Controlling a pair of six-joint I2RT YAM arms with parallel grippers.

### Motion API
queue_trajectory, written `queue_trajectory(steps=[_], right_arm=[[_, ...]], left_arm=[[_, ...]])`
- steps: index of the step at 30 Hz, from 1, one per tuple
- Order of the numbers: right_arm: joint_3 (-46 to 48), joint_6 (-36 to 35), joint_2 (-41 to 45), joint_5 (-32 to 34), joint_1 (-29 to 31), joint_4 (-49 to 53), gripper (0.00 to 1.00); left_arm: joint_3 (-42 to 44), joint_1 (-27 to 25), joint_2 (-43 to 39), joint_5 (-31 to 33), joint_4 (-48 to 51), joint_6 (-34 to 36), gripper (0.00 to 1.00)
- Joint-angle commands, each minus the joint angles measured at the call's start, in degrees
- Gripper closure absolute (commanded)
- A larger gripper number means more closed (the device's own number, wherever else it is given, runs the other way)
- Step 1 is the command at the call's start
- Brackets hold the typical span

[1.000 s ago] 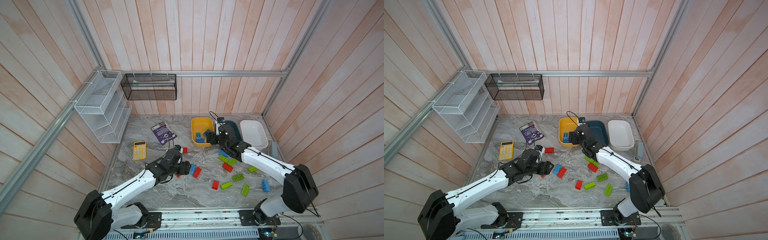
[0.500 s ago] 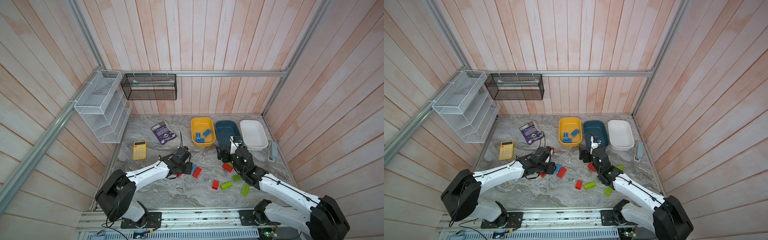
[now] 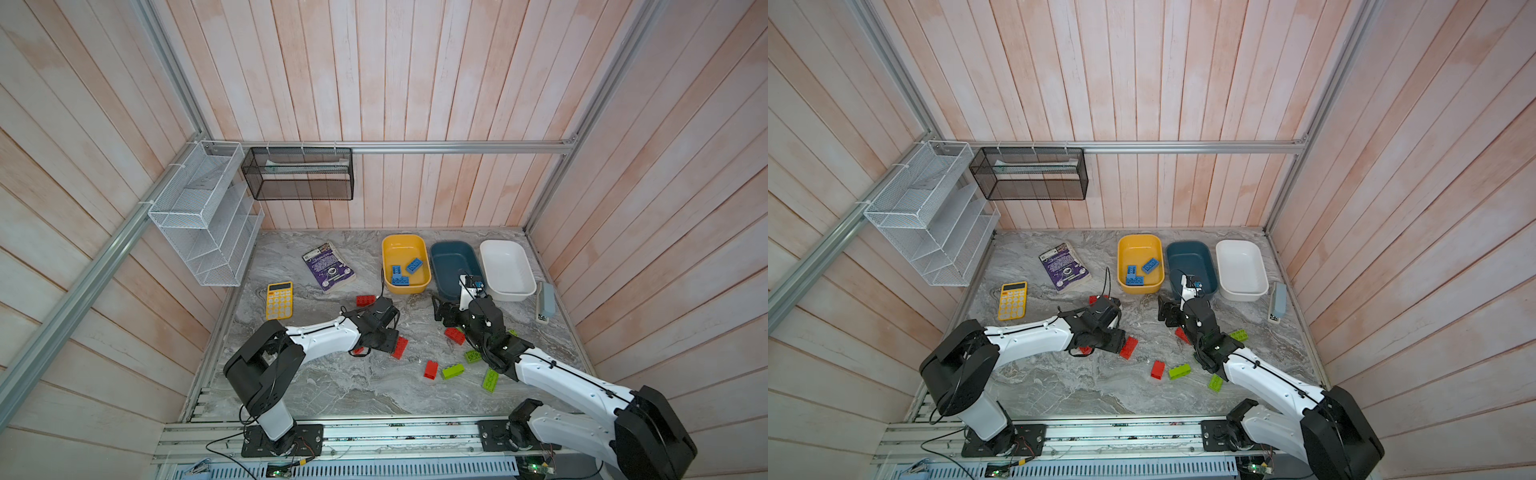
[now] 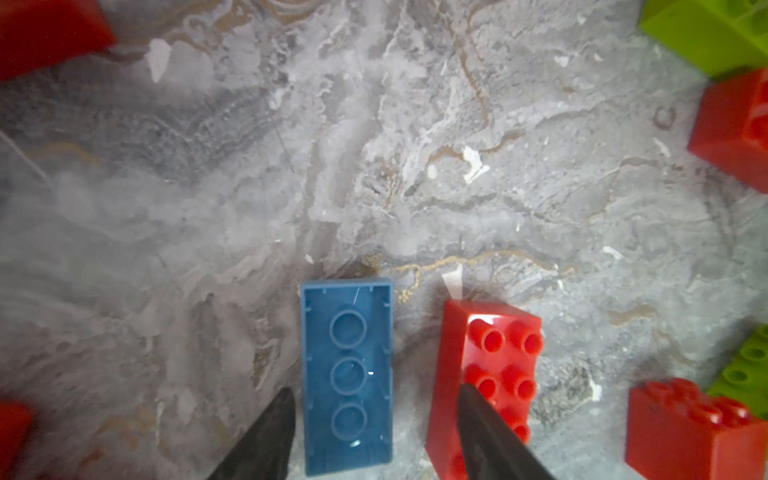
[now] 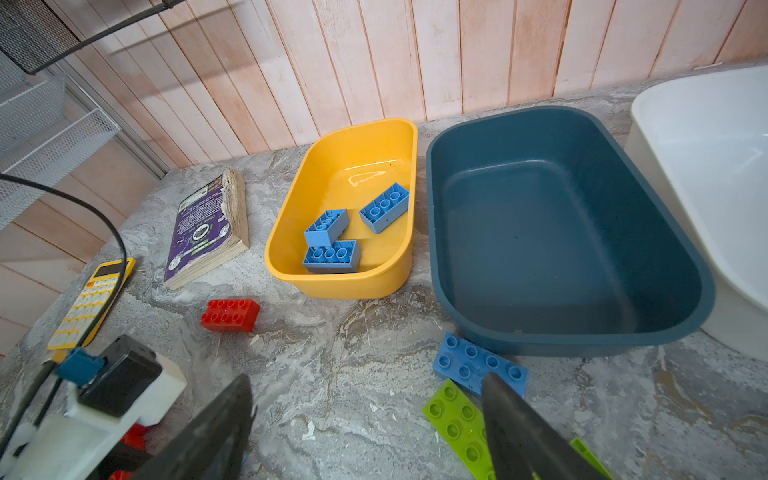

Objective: Sort the legos into containers by color

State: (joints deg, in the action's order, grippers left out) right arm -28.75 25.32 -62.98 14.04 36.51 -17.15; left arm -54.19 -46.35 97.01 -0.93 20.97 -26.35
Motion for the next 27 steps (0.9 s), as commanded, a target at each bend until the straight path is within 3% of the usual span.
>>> queue_trajectory(steps=[1, 7, 14, 20, 27], right_arm=[[0.5, 0.4, -0.1, 0.2, 0.4, -1.0, 0.14], [0.7, 0.5, 0.7, 0.4, 0.4, -0.7, 0.14], [0.7, 0.7, 1.3, 0.3, 0.4, -0.5, 0.14], [0.9, 0.7, 2.3, 0.5, 0.4, -0.4, 0.14], [1.2, 0.9, 3.1, 0.4, 0.4, -0.1, 0.14]], left_arm=[[-1.6, -0.3, 2.3, 2.1, 0.7, 0.4, 0.34], [-1.8, -0.3, 3.4, 4.2, 1.9, 0.2, 0.37], [-1.3, -0.6, 3.1, 6.7, 4.1, 0.0, 0.48], [-1.5, -1.2, 3.2, 8.5, 5.3, -0.3, 0.64], [-3.7, -1.5, 2.2, 9.5, 6.9, 0.0, 0.67]])
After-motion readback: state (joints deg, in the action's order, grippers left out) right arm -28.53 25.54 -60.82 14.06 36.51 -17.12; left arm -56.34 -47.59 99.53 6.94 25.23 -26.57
